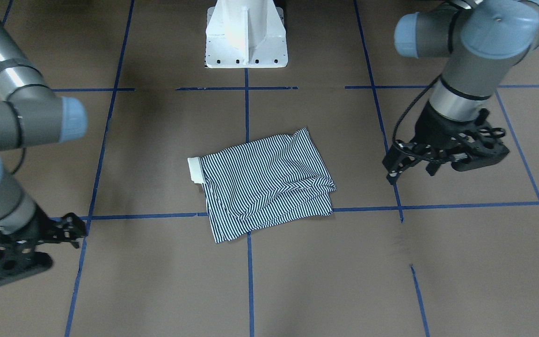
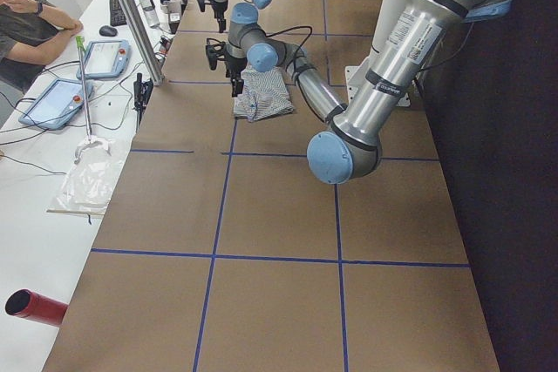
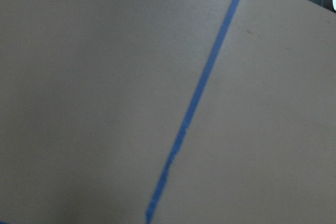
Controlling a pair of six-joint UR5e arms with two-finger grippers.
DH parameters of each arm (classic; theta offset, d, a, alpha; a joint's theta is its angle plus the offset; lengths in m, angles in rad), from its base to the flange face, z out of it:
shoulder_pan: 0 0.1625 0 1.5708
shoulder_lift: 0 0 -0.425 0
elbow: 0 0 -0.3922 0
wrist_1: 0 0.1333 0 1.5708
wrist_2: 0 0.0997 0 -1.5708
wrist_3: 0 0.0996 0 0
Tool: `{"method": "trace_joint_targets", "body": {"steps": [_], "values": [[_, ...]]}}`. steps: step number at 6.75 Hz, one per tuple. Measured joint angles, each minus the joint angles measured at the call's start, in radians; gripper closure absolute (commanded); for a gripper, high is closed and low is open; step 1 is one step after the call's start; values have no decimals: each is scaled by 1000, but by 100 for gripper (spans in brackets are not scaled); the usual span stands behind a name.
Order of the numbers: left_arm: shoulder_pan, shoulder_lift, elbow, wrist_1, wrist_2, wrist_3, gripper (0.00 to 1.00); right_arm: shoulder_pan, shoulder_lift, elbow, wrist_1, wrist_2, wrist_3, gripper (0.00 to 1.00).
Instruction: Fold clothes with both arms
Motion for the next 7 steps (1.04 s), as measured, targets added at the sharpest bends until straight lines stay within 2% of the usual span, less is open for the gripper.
{"method": "trace_joint_targets", "body": {"steps": [1,2,4,5,6,7], "values": [[-84,52,2,5,-32,193,0,119,-123,47,-5,114,-131,0],[-175,115,10,9,-57,418,0,237,-223,68,-37,186,-287,0],[-349,243,45,17,-98,866,0,396,-329,84,-179,225,-513,0],[-409,320,53,9,-111,1027,0,446,-379,102,-219,230,-568,0],[-438,394,65,-34,-127,1100,0,465,-421,129,-228,231,-586,0],[-446,432,106,-128,-135,1115,0,470,-453,157,-229,226,-587,0]]}}
